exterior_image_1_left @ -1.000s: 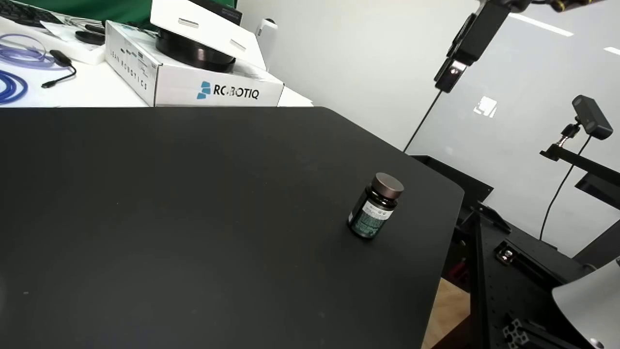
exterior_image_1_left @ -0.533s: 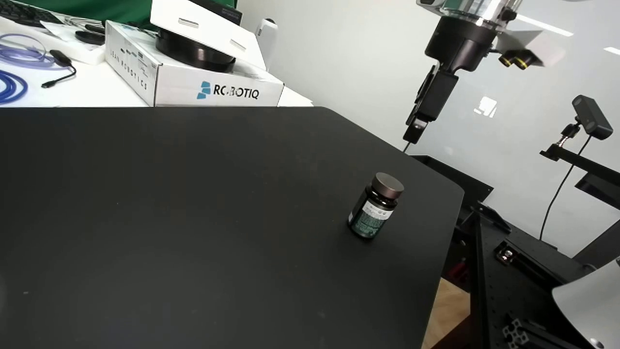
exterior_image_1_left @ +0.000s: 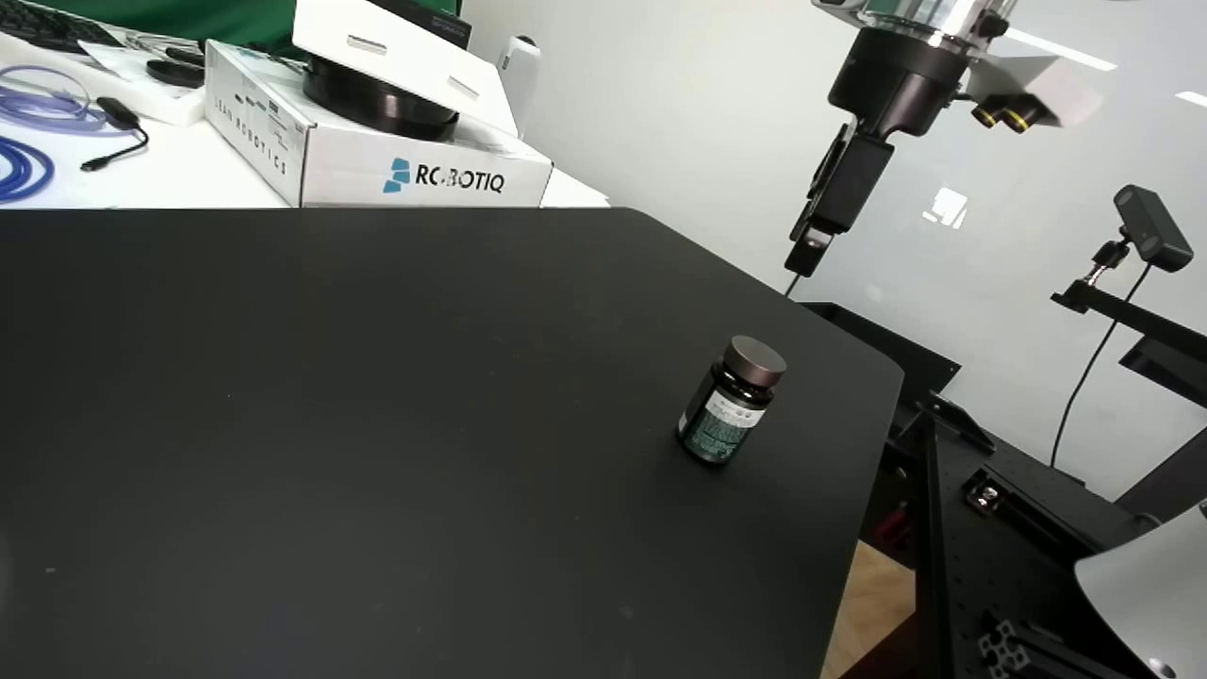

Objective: Move the bottle backwards

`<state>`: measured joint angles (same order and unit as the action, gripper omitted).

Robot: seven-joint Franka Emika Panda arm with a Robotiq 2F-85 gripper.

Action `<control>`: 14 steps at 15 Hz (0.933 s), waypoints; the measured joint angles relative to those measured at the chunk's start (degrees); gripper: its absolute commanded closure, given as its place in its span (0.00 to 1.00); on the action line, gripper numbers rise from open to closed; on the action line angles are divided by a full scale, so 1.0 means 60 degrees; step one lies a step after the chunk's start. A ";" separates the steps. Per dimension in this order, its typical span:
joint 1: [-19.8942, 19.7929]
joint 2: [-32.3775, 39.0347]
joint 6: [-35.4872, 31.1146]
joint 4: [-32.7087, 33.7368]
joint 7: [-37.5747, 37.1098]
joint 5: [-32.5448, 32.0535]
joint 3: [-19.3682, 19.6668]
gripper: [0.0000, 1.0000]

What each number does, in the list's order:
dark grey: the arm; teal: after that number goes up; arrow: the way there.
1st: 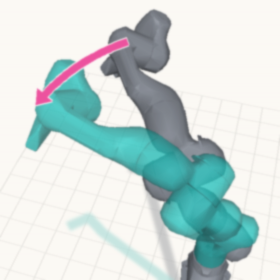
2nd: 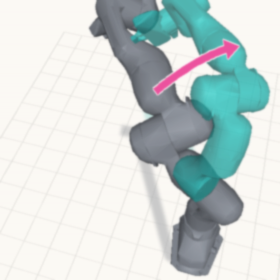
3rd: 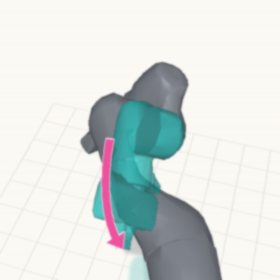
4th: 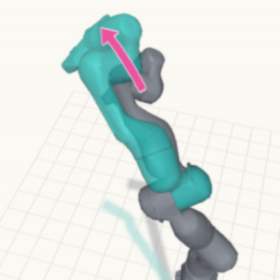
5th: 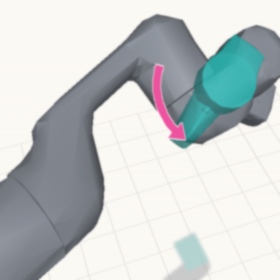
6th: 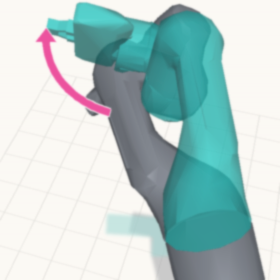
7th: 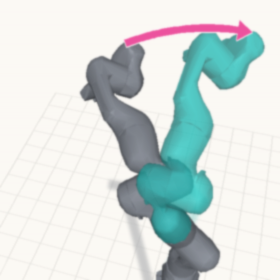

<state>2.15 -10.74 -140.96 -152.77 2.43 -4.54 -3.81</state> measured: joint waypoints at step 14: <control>0.0018 0.1381 -0.2093 -0.0915 0.0630 0.0199 0.0205 0.00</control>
<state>2.26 -2.45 -153.52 -158.26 6.21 -3.35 -2.58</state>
